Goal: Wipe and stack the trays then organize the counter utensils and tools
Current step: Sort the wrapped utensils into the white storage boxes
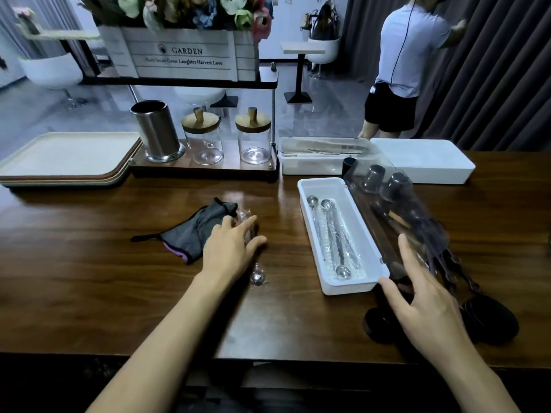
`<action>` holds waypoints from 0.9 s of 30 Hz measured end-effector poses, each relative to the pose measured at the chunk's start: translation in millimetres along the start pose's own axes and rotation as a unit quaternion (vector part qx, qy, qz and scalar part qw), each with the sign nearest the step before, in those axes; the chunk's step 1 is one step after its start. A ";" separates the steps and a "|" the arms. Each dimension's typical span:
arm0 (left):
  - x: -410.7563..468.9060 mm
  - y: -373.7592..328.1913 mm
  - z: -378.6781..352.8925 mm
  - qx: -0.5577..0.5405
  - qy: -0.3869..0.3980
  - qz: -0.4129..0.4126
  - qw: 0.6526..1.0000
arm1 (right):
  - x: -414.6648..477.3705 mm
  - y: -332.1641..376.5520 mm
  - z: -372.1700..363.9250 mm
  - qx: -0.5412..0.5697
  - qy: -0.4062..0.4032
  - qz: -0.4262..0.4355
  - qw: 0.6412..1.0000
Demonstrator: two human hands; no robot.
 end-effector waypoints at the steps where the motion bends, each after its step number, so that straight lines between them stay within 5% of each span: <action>1: -1.9 4.3 -1.5 0.017 0.024 0.001 1.000 | -0.5 1.0 -0.5 -0.004 -0.002 -0.003 1.000; 15: -7.3 -0.6 0.4 -0.150 0.007 0.010 0.989 | -9.1 14.3 -8.1 -0.025 -0.026 -0.024 0.999; 20: -6.3 -4.3 3.2 -0.284 -0.004 0.033 0.958 | -10.7 12.3 -6.8 -0.012 -0.010 -0.019 1.000; 27: -4.2 -11.3 -1.4 -0.424 0.074 0.069 0.900 | -13.1 9.7 -6.6 0.030 0.016 0.001 0.999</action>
Point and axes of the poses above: each hand's wrist, its own x-axis towards the middle knuckle, its own z-axis out of the back of the hand, y = z × x, the point moved 3 cm from there along x, towards the middle knuckle, and after that the axes turned 1 degree about -y, right-handed, at the moved point
